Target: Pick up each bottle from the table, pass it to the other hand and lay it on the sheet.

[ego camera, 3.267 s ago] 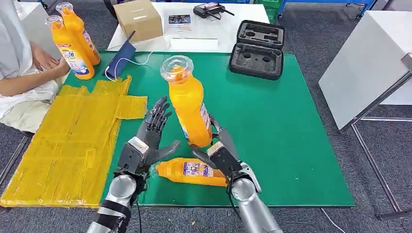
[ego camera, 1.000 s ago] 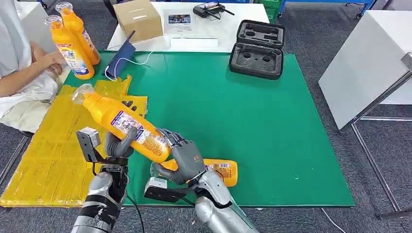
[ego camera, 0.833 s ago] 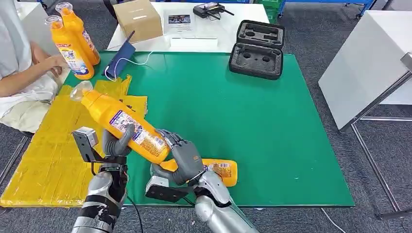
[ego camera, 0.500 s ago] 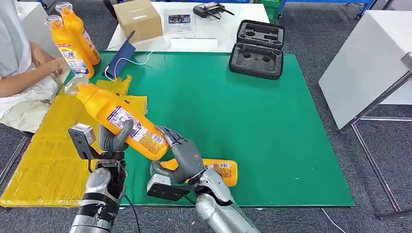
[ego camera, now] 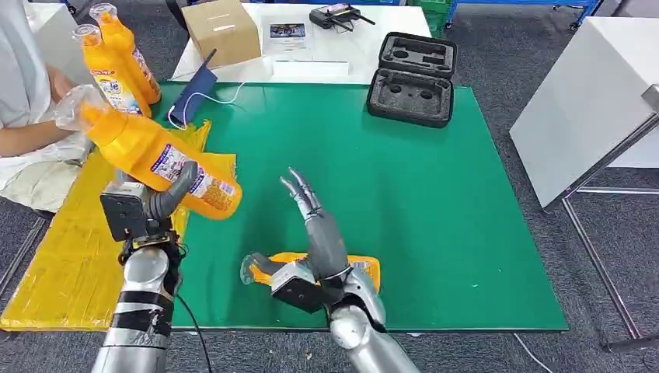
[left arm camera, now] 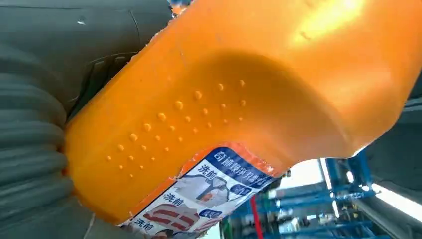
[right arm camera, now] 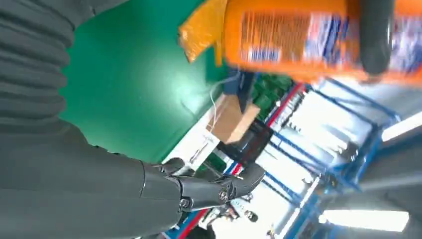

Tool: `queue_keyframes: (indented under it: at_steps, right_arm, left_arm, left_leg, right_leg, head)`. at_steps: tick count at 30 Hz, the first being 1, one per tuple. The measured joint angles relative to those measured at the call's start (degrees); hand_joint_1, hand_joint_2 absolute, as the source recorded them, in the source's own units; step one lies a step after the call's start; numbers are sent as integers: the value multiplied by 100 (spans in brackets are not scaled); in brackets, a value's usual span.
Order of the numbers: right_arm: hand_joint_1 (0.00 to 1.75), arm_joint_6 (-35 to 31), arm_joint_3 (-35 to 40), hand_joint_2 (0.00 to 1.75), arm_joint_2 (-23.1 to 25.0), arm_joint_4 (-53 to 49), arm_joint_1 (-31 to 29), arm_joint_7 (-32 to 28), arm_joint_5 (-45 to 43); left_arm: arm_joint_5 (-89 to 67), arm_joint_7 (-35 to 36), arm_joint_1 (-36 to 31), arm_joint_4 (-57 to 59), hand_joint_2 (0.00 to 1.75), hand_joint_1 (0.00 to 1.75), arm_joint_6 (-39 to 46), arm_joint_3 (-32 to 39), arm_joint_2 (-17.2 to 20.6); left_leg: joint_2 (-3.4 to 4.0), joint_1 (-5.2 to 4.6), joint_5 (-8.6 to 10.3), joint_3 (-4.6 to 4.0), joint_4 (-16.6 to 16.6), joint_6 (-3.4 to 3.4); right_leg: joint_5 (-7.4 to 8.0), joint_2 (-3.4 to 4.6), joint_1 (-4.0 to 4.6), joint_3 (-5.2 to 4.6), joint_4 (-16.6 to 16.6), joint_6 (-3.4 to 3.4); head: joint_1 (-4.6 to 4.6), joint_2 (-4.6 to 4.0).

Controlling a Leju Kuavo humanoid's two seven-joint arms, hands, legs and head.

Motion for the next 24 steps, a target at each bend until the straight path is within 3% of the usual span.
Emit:
queue_keyframes:
  at_steps: [2,4,5,7,9,10,12,13,14,18,21,24]
  right_arm:
    - [0,41,-37,0,-20,-138,18,-26,-59]
    - [0,109,-78,0,-33,-265,43,-142,-342]
    - [0,118,-107,175,-44,-331,45,-199,-508]
    - [0,122,-124,175,-102,-514,46,-334,-928]
    - [0,81,-127,175,-201,-728,47,-452,-1291]
    - [0,59,-127,175,-251,-833,50,-489,-1375]
    - [0,39,-127,175,-330,-1023,66,-527,-1454]
    - [0,37,-131,175,-369,-1084,84,-536,-1464]
    - [0,37,-133,175,-396,-1133,95,-538,-1471]
    - [0,-15,-127,175,-468,-1268,104,-606,-1538]
    - [0,-227,-116,175,-531,-1450,102,-682,-1607]
    - [0,-363,-111,175,-596,-1629,86,-639,-1589]
  left_arm:
    - [-203,-20,-31,-39,175,175,167,0,24]
    - [-1260,84,-90,-26,175,175,926,-61,104]
    - [-2105,233,-151,7,175,175,1335,-99,171]
    - [-4717,760,-311,144,175,175,1975,-107,356]
    - [-6914,2051,-510,338,175,175,2104,-363,818]
    - [-7314,2926,-665,554,175,175,2111,-681,1109]
    - [-7170,4840,-969,867,175,175,2131,-1626,1714]
    - [-7045,5303,-1087,976,175,175,2133,-2002,1942]
    - [-6959,5515,-1165,1063,175,175,2138,-2312,2057]
    - [-6867,4878,-1325,1370,175,175,2144,-3157,2511]
    - [-6839,5793,-1751,2213,175,175,2144,-4220,2603]
    - [-6815,5615,-2004,3156,175,175,2144,-5342,2605]
  left_leg:
    - [2,0,0,0,0,0]
    - [2,0,0,-1,0,0]
    - [-1,0,1,-1,0,0]
    - [-5,1,1,0,0,0]
    - [12,2,2,6,0,-2]
    - [37,2,2,5,0,-4]
    - [50,1,2,-16,0,-15]
    - [52,2,9,-13,0,-18]
    - [48,2,10,-10,0,-19]
    - [33,3,13,-14,0,-19]
    - [34,-1,13,-16,0,-19]
    - [37,-3,12,-8,0,-19]
  right_leg:
    - [1,1,0,-1,0,0]
    - [1,1,0,-4,0,0]
    - [0,0,0,-4,0,0]
    - [-1,-1,1,1,1,-1]
    - [1,4,0,-32,1,-3]
    - [14,13,1,-76,2,-24]
    - [30,56,4,-48,14,-34]
    - [29,58,5,-46,15,-36]
    - [27,56,4,-44,15,-37]
    - [23,42,3,-42,15,-39]
    - [23,43,0,-43,14,-39]
    - [24,45,-1,-36,14,-38]
  head:
    - [0,0]
    - [0,0]
    - [0,0]
    - [0,0]
    - [6,0]
    - [7,0]
    - [-6,0]
    - [-2,0]
    - [0,0]
    - [-2,0]
    - [0,0]
    - [2,0]
